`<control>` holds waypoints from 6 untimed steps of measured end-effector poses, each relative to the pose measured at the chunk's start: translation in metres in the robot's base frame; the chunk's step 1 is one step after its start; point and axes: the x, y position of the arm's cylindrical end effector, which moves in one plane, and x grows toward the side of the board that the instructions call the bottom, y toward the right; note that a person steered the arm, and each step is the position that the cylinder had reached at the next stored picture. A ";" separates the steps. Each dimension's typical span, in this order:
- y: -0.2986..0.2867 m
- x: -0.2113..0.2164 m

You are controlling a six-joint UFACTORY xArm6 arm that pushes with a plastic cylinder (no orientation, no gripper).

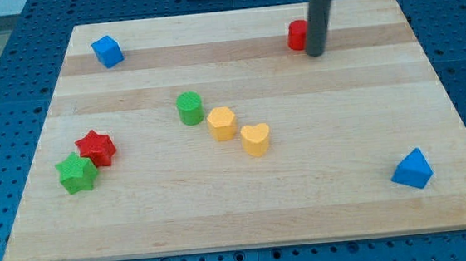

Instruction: Move the red circle slightly to the left

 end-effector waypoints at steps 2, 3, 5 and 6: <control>0.054 -0.034; 0.054 -0.034; 0.026 -0.034; 0.000 -0.034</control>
